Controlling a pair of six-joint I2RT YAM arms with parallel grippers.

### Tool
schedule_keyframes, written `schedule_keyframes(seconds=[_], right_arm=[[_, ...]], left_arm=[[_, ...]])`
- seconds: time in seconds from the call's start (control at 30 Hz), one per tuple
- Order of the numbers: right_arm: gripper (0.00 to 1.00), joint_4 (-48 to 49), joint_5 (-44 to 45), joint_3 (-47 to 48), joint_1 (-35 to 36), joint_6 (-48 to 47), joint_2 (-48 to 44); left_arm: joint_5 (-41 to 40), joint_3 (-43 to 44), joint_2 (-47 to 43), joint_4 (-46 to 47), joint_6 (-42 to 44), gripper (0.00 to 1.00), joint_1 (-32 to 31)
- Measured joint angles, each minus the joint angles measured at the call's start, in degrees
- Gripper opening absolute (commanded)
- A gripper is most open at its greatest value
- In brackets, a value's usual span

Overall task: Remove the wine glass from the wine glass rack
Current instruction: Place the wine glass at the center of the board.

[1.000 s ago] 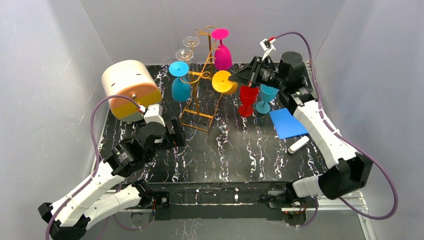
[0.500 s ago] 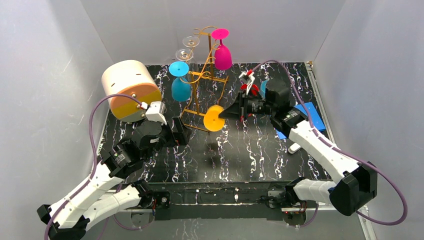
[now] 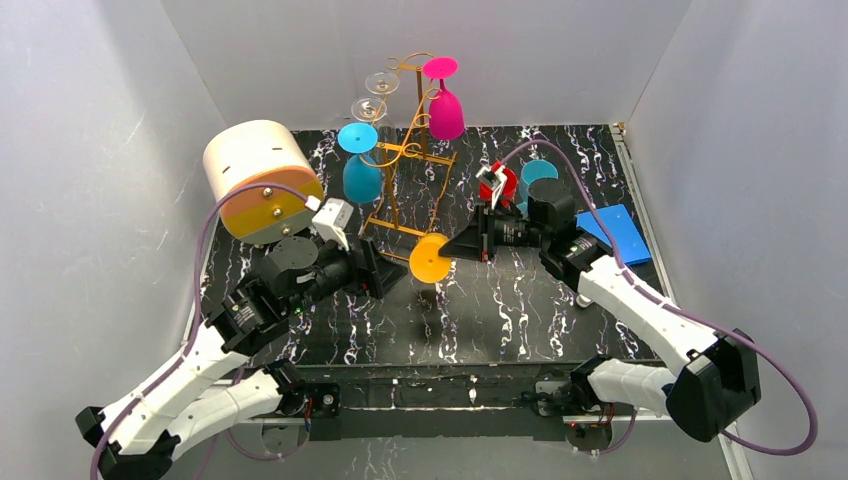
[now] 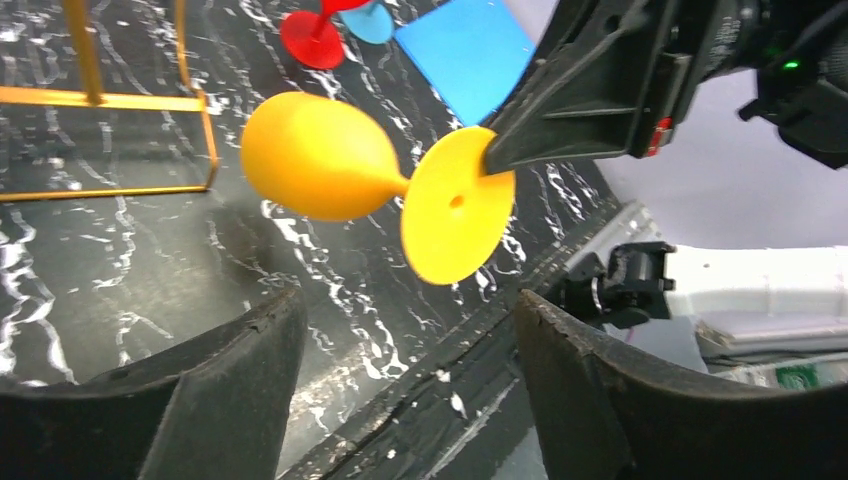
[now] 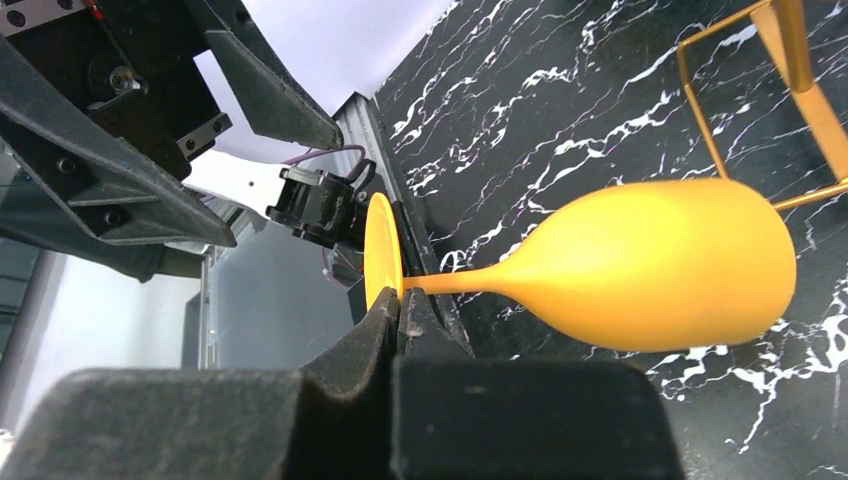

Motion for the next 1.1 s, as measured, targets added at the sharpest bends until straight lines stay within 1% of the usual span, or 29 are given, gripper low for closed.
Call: schedule_keyframes(seconds=[0.1,0.2,0.37,0.47,0.53,0.63,0.7,0.73,0.83,0.9,1.0,1.03,1.1], right_arm=[[0.01,1.4,-0.6,-1.9,0.1,1.5,-0.7],[0.01,2.3,-1.2,-3.3,0.2,2.6,-2.0],[0.01,5.3,-3.1,-4.5,0.2,3.9,-4.6],[0.01,7.0,-5.2,-4.5,0.2,4.5,-5.1],[0.01,7.6,-6.3,-4.5,0.2,4.9,-5.1],[0.01,8.2,-7.4,-4.5,0.2,5.9,-5.1],[0.01,8.8,-7.9,-4.5,0.2,6.3,-5.1],[0.01,9.0,-8.0,-4.5,0.2,6.3,-5.2],[0.01,9.4,-8.2,-4.6,0.2,6.3,-5.3],[0.11,10.2,-8.7,-4.6,0.2,6.6,-5.4],[0.21,12.1,-9.4,-4.8,0.2,7.8,-5.4],[0.23,13.3,-9.7,-5.1,0.2,8.7,-5.4],[0.24,17.9,-10.9,-6.8,0.1,11.5,-5.4]], left_arm=[[3.8,-0.6,1.2,2.8,-0.2,0.61,0.0],[7.4,-2.3,2.1,5.7,-0.8,0.49,0.0],[13.3,-3.7,4.6,9.9,-2.7,0.41,0.0],[16.2,-3.8,5.4,12.7,-3.7,0.27,0.0],[17.6,-3.8,5.5,14.1,-4.1,0.22,0.0],[18.5,-3.8,5.5,15.0,-4.3,0.1,0.0],[18.6,-3.8,5.5,15.1,-4.5,0.04,0.3],[18.6,-3.9,5.5,15.1,-4.7,0.0,0.3],[18.7,-3.9,5.3,15.5,-4.9,0.0,0.3],[18.8,-3.9,4.9,15.7,-4.9,0.0,0.3],[19.5,-3.9,4.6,16.2,-4.6,0.0,0.3],[19.8,-3.9,4.5,16.4,-4.3,0.0,0.3],[20.4,-4.0,4.5,16.9,-3.8,0.0,0.3]])
